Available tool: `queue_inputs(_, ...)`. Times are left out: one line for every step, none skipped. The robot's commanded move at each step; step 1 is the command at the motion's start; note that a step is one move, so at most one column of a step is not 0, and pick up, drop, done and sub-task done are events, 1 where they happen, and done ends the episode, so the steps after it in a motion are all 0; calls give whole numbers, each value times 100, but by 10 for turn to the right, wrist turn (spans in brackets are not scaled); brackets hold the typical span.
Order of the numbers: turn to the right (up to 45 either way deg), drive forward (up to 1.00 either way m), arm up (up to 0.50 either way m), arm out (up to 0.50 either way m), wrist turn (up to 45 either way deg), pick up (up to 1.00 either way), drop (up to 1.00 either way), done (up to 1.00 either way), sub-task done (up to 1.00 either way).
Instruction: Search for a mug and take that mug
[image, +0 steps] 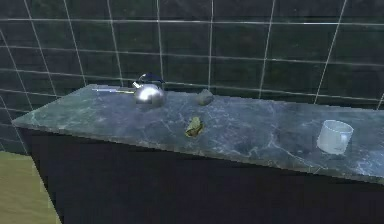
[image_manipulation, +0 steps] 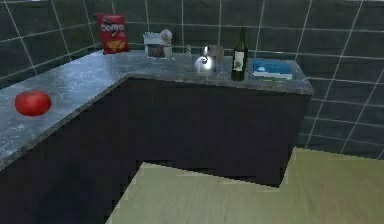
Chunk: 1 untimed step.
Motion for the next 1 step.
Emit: queue_inputs(-450,0,0,0,0,0,0,0,0)
